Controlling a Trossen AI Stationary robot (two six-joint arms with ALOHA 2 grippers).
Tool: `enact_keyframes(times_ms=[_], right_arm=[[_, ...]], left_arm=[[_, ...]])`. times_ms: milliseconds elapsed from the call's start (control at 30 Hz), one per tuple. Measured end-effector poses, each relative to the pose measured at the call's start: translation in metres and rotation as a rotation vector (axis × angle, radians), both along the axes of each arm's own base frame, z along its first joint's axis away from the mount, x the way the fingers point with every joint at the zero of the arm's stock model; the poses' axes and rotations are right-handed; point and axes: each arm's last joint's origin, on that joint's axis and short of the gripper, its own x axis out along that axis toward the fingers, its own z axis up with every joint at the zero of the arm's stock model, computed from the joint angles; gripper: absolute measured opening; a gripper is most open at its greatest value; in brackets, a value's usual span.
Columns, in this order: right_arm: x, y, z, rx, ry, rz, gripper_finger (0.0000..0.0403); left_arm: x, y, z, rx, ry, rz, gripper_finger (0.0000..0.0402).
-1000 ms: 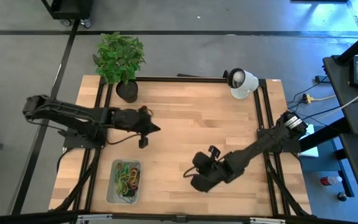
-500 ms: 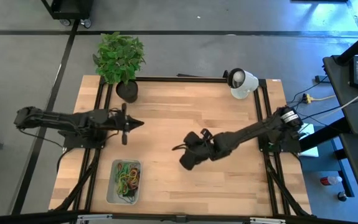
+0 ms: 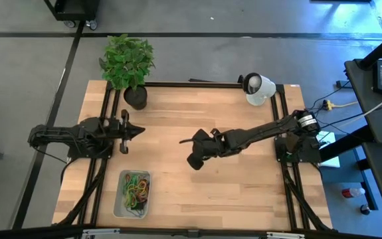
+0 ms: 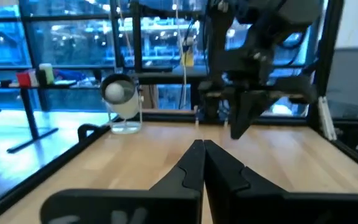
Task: Pick and place rubber bands into bin
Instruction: Return to Home Position
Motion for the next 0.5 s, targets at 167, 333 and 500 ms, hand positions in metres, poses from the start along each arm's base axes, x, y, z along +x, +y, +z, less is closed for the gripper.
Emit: enact_keyframes(times_ms=[167, 333, 500], right_arm=[[0.003, -0.009, 0.0, 0.018, -0.002, 0.0, 0.0004], [0.006, -0.014, 0.002, 0.032, -0.022, 0.02, 0.0002], [0.007, -0.016, 0.002, 0.045, -0.013, 0.074, 0.0005]], left_arm=[[0.001, -0.004, -0.008, 0.021, -0.019, -0.129, 0.0002], [0.002, -0.003, -0.016, -0.014, 0.04, -0.09, 0.0002], [0.002, -0.002, -0.016, -0.019, 0.039, -0.071, 0.0002]])
